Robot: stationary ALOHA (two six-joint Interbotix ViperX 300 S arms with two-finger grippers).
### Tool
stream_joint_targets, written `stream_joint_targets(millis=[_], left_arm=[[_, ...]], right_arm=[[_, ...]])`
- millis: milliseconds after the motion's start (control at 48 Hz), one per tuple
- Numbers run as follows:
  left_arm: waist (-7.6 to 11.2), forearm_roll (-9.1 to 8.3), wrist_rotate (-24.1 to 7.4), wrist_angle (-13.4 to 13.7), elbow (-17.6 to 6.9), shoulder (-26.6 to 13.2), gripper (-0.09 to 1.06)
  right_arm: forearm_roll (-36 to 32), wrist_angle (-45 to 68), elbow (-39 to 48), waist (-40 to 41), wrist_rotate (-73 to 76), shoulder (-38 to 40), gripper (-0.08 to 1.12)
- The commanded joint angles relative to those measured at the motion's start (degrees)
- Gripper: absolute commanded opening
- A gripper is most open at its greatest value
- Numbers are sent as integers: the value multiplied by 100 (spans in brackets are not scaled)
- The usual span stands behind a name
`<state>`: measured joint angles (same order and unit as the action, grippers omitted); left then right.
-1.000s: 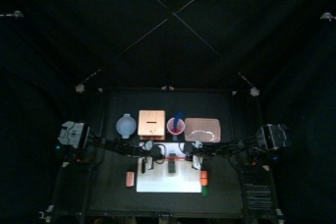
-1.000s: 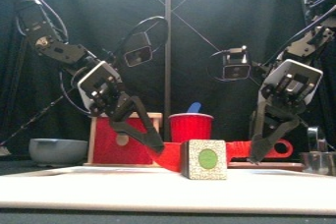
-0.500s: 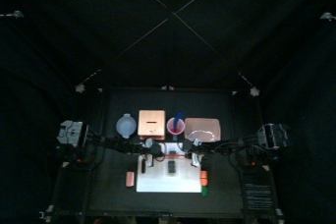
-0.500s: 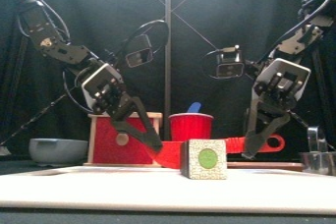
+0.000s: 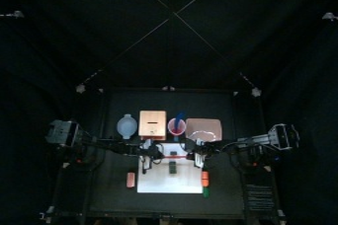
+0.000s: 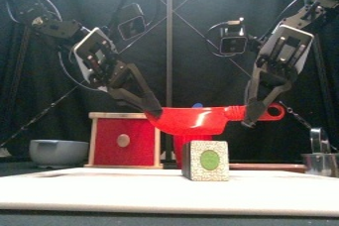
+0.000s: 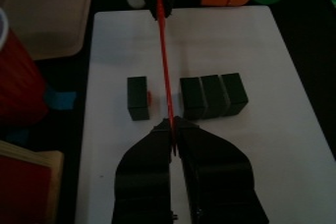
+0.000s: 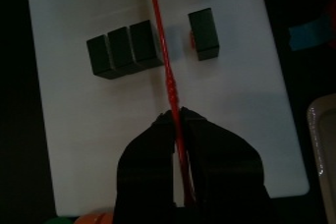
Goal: Place sushi on board then cut the sushi with the knife then place the pieces on the plate
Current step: Cut the sushi into 4 pieces
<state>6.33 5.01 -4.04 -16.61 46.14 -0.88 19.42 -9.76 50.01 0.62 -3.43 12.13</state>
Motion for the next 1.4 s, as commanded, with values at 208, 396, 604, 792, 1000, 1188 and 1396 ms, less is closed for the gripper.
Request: stream_joint_targets(millis=[208,396,604,792,1000,1188,1396], left_arm=[[457,229,9,-26,-123,-44,39],[536,396,18,-26,-123,-97,39],[536,431,18,-26,-141,-202,39],[527,483,9,-26,-149,-272,39],[519,483,9,-26,-149,-316,39],[501,483,9,-26,-158,-431,39],[492,483,9,-26,-220,-659,39]], right_arm=[[352,149,-88,-316,35,97,32],[439,220,-70,-360,35,-44,33],[439,229,-97,-369,26,-167,32],[439,237,-79,-369,35,-193,33],[475,237,-62,-369,35,-211,32],[536,237,-53,-387,35,-413,32],[589,281,-97,-396,35,-809,32]])
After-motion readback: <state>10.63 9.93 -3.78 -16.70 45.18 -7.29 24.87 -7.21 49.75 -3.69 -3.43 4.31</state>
